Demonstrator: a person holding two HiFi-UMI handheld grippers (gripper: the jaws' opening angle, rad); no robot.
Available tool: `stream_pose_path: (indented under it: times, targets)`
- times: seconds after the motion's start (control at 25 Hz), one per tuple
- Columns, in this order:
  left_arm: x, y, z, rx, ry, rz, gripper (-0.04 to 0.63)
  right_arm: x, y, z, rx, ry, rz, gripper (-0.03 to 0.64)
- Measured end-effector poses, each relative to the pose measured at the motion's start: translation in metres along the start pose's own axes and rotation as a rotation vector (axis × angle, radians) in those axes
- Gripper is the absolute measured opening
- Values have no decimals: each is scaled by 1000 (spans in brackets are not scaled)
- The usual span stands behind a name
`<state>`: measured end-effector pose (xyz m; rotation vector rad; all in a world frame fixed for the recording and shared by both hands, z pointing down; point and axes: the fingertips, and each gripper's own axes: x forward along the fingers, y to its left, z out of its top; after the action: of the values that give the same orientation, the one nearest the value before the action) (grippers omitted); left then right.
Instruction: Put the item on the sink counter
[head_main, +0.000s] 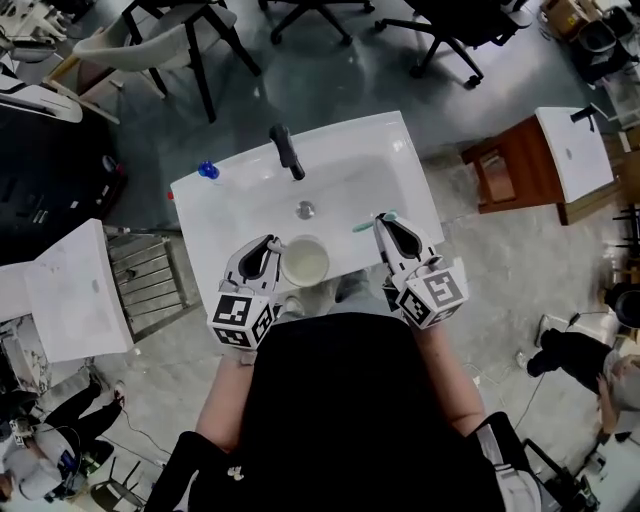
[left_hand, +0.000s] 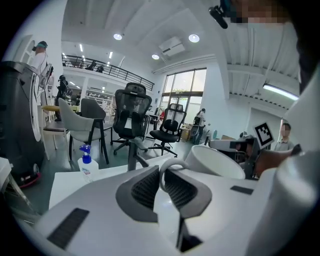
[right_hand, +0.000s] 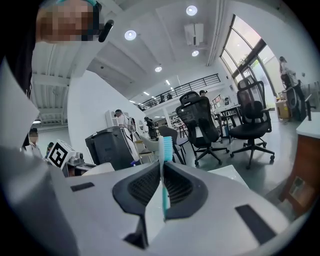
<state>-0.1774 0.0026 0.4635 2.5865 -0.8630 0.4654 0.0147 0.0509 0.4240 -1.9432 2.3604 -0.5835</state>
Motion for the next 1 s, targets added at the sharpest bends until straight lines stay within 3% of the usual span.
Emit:
stream_pose_path:
  times: [0.6, 0.76, 1.0]
  targets:
    - [89, -52, 36, -23, 8, 105, 44, 18, -106, 31, 41, 16, 113, 46]
    - [107, -56, 43, -17, 12, 110, 44, 18, -125, 33, 51, 14, 102, 46]
    - [144, -55, 51, -4, 22, 59, 44, 13, -146, 24, 72, 24, 36, 46]
